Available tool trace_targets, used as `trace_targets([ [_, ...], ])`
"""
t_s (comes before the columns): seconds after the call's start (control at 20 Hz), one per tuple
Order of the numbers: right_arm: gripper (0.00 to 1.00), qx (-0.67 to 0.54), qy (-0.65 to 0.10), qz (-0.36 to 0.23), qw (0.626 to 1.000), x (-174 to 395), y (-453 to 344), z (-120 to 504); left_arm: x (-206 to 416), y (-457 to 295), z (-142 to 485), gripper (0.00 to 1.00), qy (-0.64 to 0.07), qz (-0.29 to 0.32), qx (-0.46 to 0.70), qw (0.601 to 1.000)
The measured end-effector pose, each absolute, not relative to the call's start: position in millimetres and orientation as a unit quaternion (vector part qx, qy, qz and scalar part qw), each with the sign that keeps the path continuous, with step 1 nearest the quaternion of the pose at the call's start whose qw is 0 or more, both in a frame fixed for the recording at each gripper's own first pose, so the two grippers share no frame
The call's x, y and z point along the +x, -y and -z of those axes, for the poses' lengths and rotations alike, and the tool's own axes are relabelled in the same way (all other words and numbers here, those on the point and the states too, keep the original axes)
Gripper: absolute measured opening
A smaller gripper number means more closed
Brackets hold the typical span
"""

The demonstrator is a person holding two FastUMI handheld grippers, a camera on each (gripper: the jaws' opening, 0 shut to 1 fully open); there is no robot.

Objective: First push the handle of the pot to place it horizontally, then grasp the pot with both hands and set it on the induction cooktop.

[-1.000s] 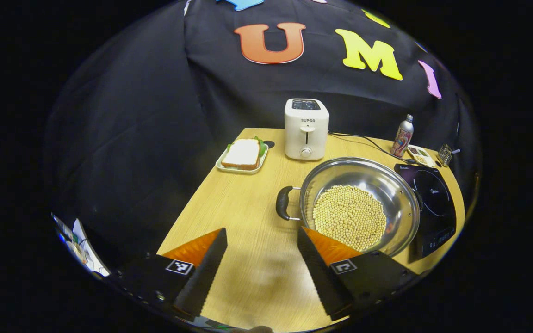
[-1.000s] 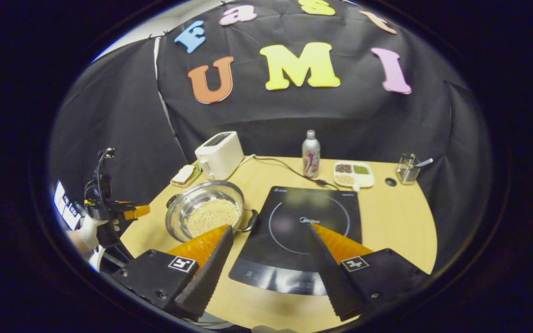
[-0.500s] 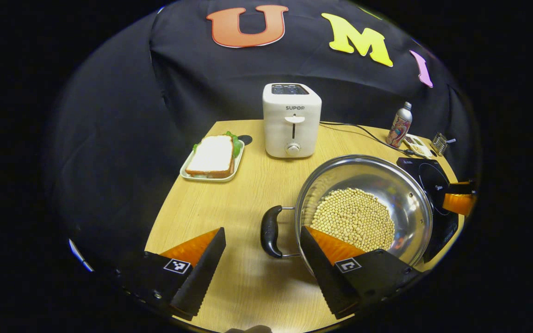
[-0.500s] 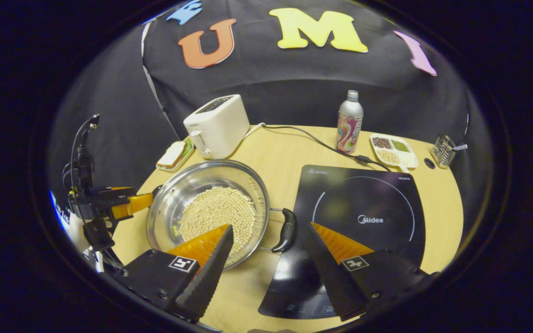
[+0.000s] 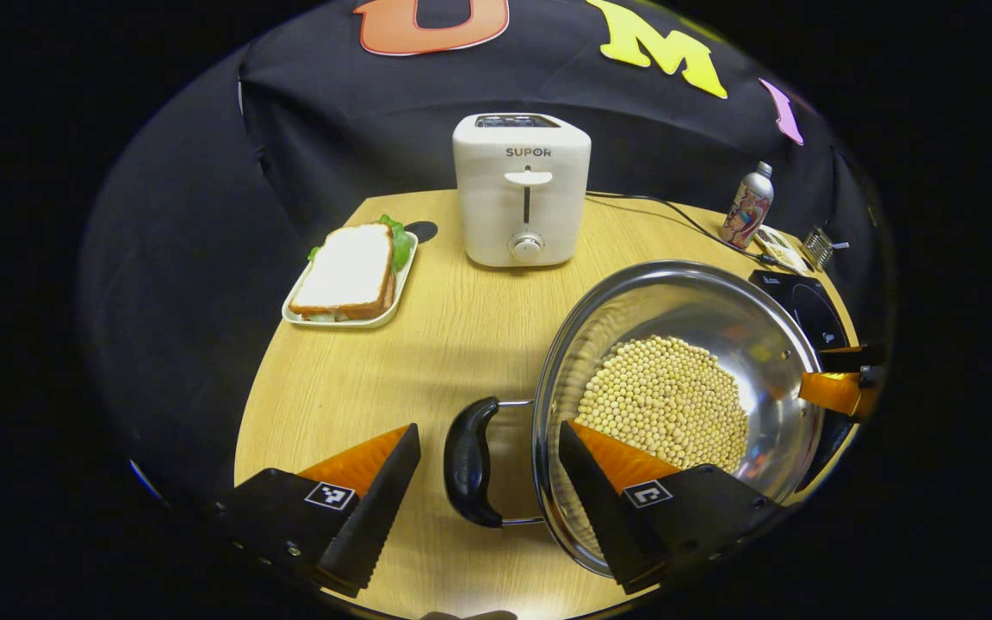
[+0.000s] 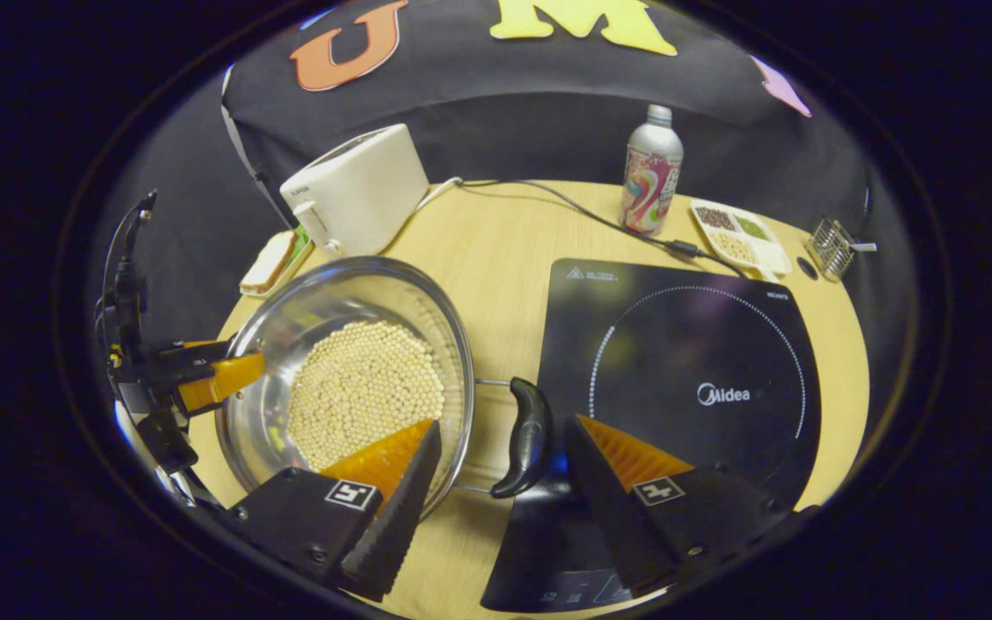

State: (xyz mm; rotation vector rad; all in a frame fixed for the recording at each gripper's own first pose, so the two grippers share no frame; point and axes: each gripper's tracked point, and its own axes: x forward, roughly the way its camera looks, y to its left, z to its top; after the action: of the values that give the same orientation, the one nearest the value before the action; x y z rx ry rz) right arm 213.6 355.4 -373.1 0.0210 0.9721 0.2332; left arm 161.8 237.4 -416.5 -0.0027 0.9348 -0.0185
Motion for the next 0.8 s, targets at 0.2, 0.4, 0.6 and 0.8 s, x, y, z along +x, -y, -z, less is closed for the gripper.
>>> trace_targets([
  [0.2, 0.76, -0.007, -0.474, -0.097, 0.875, 215.5, -352.0, 377.0, 161.6, -226.5, 425.3, 0.80, -0.469, 0.020, -0.019, 0.883],
  [0.4, 0.74, 0.002, -0.474, -0.088, 0.876, 216.0, -349.1, 375.8, 156.8, -225.4, 426.1, 0.60, -0.488, 0.034, -0.046, 0.871],
  [0.6, 0.60, -0.001, -0.475, -0.094, 0.875, 216.9, -347.5, 375.1, 155.7, -221.8, 422.3, 0.63, -0.483, 0.036, -0.041, 0.874],
  [0.8, 0.55, 0.021, -0.476, -0.096, 0.874, 209.1, -345.7, 369.8, 149.8, -220.2, 409.6, 0.50, -0.473, 0.042, -0.030, 0.879],
])
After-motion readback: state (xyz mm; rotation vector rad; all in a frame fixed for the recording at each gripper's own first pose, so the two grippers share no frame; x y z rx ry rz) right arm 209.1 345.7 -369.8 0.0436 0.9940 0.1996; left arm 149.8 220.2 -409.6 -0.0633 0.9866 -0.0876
